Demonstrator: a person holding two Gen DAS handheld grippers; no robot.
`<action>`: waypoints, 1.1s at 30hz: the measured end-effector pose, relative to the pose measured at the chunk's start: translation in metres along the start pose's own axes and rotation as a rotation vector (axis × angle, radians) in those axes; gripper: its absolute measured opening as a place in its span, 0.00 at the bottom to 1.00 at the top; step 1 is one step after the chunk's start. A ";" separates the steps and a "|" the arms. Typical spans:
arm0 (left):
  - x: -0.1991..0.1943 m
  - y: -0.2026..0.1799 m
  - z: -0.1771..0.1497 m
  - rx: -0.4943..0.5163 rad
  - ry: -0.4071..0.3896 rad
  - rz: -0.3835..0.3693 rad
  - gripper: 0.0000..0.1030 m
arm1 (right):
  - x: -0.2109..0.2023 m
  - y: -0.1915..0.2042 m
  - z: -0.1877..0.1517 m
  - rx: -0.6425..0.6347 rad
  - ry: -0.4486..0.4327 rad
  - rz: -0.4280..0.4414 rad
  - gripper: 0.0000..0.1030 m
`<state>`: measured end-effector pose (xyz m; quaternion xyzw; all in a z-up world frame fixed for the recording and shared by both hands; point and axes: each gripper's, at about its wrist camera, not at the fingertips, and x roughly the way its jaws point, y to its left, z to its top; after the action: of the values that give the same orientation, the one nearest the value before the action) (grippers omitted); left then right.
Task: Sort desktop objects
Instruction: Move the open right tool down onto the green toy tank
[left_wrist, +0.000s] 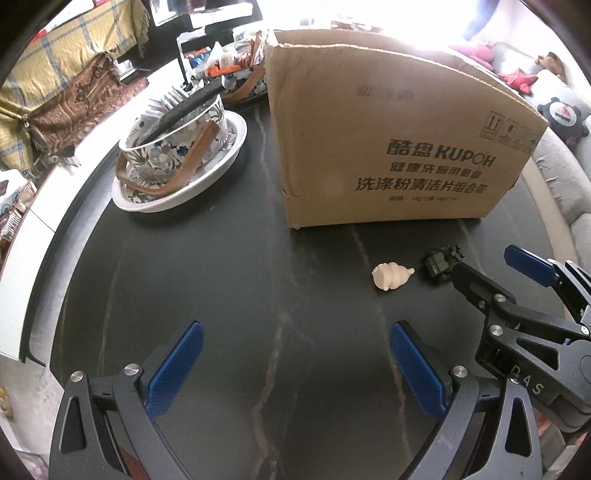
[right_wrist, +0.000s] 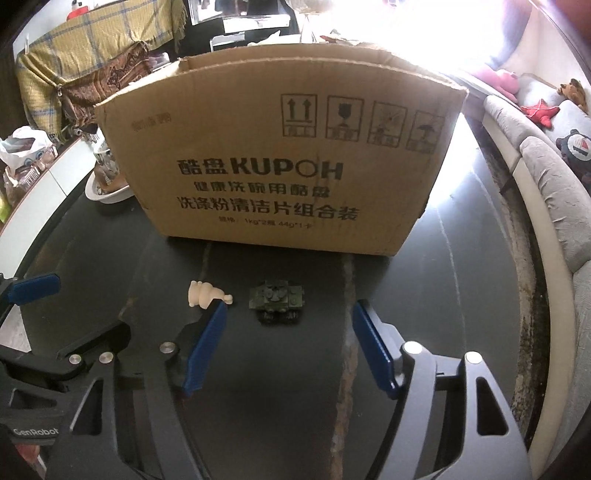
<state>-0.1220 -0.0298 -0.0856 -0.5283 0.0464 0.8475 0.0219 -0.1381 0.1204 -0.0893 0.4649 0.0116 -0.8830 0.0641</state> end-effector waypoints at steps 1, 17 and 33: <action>0.001 0.000 0.000 -0.001 0.003 0.000 0.96 | 0.002 0.000 0.000 0.000 0.002 0.000 0.66; 0.015 0.003 0.007 -0.011 0.032 -0.014 0.96 | 0.008 -0.002 0.003 -0.010 0.014 0.006 0.66; 0.034 0.006 0.008 -0.019 0.068 0.003 0.96 | 0.022 0.000 0.007 -0.038 0.044 0.013 0.61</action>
<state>-0.1447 -0.0356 -0.1128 -0.5570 0.0399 0.8294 0.0141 -0.1564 0.1180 -0.1036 0.4829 0.0269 -0.8718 0.0786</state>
